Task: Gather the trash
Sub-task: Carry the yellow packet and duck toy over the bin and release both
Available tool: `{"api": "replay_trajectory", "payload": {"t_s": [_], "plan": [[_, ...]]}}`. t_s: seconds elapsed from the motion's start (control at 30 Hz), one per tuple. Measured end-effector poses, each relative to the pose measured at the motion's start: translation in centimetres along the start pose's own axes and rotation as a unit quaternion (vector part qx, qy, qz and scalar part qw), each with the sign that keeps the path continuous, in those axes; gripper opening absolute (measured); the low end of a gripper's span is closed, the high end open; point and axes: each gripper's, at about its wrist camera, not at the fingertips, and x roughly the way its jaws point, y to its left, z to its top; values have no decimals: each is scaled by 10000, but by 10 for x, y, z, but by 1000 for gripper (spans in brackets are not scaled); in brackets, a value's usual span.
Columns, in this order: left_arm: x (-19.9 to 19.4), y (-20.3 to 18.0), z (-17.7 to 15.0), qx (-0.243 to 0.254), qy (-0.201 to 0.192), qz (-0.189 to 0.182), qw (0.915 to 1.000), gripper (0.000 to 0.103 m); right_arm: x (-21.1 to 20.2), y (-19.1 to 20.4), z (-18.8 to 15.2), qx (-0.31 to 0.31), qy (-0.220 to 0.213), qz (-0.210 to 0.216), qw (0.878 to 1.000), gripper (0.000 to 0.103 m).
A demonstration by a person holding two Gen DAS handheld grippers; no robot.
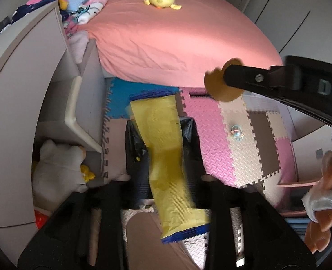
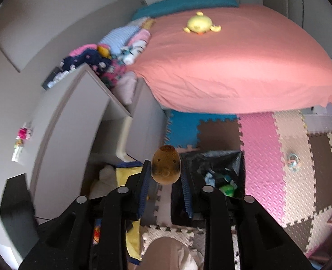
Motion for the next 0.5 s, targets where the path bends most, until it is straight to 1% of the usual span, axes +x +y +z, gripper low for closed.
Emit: {"api": "replay_trajectory", "payload": {"t_s": [0.03,0.07,0.1,0.23,0.5], "plan": [[0,1,0,-27,-21,75,10000,95,1,-3,0,62,-18,-46,10000,61],[-2,4,-1,-42,-185,249,9995,97,2,-7,0,136,-67,-116,9998,65],[-3,5,0,-43,-216,310,9993,97,4,-10,-1,200,-108,-150,9996,65],[1,11,1,-241,-99,220,9994,97,7,-18,-2,305,-39,-70,9995,65],[-3,15,0,-195,-118,167,9996,97,4,-13,2,239,-56,-49,9997,65]]}}
